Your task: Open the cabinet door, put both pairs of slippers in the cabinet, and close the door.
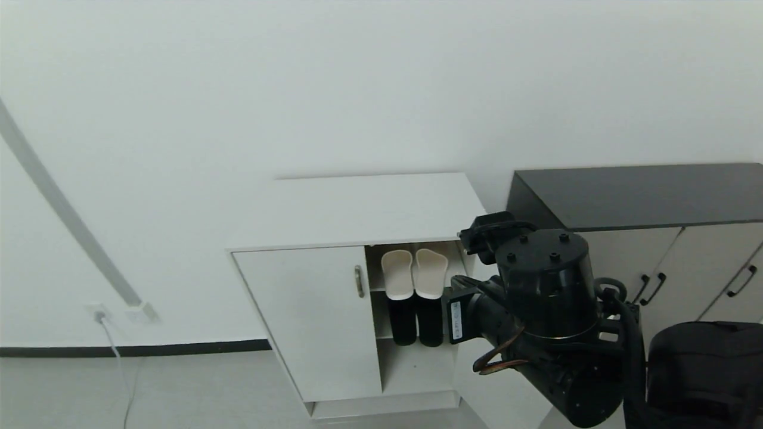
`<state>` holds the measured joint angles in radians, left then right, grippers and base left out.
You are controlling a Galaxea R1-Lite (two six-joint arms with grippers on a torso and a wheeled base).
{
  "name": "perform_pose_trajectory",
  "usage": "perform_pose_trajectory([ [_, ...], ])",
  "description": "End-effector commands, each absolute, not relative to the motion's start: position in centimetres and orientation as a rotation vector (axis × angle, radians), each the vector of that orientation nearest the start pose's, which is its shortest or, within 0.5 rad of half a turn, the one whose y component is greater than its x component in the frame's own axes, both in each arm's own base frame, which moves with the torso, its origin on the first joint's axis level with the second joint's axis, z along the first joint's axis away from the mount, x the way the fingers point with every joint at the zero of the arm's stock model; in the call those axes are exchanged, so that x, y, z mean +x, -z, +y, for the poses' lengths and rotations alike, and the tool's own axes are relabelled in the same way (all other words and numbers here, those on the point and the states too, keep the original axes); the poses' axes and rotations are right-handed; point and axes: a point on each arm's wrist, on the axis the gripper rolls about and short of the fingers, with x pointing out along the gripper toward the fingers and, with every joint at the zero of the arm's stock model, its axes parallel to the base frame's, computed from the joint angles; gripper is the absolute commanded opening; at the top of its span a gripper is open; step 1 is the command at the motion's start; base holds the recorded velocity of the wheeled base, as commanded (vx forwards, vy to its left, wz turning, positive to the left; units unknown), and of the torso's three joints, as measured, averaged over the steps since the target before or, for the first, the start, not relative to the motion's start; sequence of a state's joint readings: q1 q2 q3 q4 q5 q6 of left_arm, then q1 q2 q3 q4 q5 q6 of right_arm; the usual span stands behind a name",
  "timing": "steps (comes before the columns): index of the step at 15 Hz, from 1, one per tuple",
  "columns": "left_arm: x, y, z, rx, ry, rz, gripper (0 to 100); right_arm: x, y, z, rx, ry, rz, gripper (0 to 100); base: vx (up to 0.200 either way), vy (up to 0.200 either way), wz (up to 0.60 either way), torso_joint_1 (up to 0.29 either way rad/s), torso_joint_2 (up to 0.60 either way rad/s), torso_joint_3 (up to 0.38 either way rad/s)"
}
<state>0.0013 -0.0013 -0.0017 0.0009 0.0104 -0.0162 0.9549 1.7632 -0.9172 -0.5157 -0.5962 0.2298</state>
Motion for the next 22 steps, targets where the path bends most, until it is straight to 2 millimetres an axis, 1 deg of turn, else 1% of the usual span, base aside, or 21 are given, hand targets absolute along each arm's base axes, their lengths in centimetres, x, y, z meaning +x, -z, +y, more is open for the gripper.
perform_pose_trajectory([
  [1, -2.3, -7.6, 0.0, -0.017, -0.015, -0.002, 0, 19.9, -18.1, 25.6, -0.007, -0.320, 0.278, 0, 0.000, 0.000, -0.60, 0.017, 0.00, -0.007],
  [2, -2.3, -7.6, 0.0, -0.017, -0.015, -0.002, 0, 19.9, -18.1, 25.6, -0.007, -0.317, 0.277, 0, 0.000, 0.000, -0.60, 0.017, 0.00, 0.002],
  [10, -2.3, -7.6, 0.0, -0.017, -0.015, 0.000, 0, 20.4, -18.1, 25.3, -0.006, -0.302, 0.268, 0, 0.000, 0.000, 0.00, 0.000, 0.00, 0.000],
  [16, -2.3, -7.6, 0.0, -0.017, -0.015, -0.002, 0, 20.4, -18.3, 25.2, -0.008, -0.303, 0.263, 0, -0.200, 0.000, 0.00, 0.001, 0.01, 0.000],
  [17, -2.3, -7.6, 0.0, -0.017, -0.015, -0.002, 0, 20.7, -18.2, 25.0, -0.018, -0.294, 0.262, 0, 0.000, 0.000, 0.00, 0.000, 0.00, 0.000],
  [20, -2.3, -7.6, 0.0, -0.017, -0.015, -0.002, 0, 23.5, -17.5, 23.6, -0.031, -0.216, 0.273, 0, 0.000, 0.000, 0.00, 0.000, 0.00, 0.000],
  [21, -2.3, -7.6, 0.0, -0.017, -0.015, -0.002, 0, 25.4, -17.4, 22.5, -0.032, -0.235, 0.284, 0, 0.000, 0.000, 0.00, 0.000, 0.00, 0.000],
  [22, -2.3, -7.6, 0.0, -0.017, -0.015, -0.002, 0, 25.9, -17.5, 22.2, -0.027, -0.241, 0.285, 0, 0.000, 0.000, 0.00, 0.000, 0.00, 0.000],
])
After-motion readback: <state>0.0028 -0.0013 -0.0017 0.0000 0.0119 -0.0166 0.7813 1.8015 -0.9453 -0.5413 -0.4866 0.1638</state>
